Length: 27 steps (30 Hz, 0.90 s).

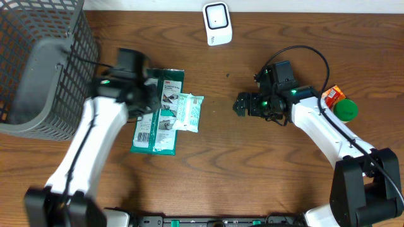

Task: Scan the item barcode

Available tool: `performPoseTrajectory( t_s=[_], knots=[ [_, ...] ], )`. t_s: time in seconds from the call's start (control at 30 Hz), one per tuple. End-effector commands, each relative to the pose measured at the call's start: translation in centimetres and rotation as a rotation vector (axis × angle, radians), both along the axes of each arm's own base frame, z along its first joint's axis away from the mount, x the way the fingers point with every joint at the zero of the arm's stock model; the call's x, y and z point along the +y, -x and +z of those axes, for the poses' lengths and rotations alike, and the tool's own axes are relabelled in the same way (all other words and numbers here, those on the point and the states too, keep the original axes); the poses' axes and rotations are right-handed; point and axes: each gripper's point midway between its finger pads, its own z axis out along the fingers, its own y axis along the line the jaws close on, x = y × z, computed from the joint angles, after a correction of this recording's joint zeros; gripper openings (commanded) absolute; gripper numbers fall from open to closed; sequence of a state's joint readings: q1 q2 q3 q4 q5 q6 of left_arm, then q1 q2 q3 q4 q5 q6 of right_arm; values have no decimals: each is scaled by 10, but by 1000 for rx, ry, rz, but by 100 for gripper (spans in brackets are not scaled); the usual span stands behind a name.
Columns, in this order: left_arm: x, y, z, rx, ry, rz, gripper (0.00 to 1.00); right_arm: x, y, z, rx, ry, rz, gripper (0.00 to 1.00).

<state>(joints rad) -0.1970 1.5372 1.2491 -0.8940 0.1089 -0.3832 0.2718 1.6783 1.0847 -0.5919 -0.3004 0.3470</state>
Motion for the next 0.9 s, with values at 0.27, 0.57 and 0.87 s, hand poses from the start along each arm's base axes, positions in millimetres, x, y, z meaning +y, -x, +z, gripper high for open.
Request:
performPoseTrajectory(
  t_s=[0.27,0.57,0.87],
  knots=[
    [-26,-21,-99,144,-97,-38,11,1,-3,7,-22,-12,26,99],
    [-70,1,-122,281,108,-106,11,1,-4,7,-27,-10,34,99],
    [-139,31,-115,318,231,-263,11,1,-4,7,-27,-10,34,99]
  ],
)
